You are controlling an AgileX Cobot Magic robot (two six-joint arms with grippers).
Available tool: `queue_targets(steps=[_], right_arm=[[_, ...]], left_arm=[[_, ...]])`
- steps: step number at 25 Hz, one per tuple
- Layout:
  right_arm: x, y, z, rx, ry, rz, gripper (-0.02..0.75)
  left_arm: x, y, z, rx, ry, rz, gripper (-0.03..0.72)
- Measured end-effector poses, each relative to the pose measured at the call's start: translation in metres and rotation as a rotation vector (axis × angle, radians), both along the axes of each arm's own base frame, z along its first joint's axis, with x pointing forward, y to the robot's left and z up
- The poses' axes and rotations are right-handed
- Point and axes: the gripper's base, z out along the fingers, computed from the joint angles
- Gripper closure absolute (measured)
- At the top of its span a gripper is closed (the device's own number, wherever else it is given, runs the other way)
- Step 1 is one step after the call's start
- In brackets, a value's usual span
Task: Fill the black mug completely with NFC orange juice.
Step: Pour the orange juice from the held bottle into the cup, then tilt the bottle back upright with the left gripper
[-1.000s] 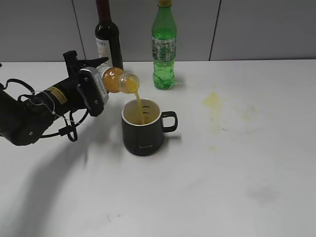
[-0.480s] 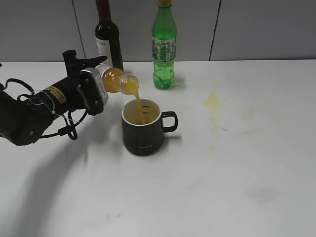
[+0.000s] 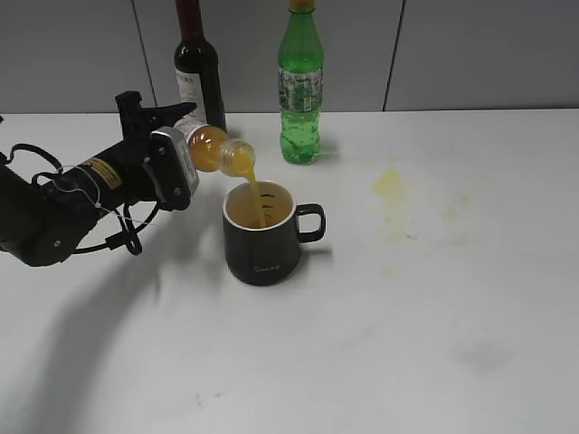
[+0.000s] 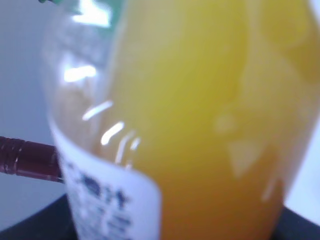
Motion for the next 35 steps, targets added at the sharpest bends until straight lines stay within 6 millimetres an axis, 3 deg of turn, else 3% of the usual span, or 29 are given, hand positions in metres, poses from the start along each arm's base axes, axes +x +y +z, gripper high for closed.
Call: queue_targets(steps=[35], right_arm=[[0.0000, 0.0000, 0.0000, 0.000, 0.000, 0.000, 0.220]], left_arm=[[-0.0004, -0.0008, 0.0020, 0.140, -0.100, -0.016, 0.220]])
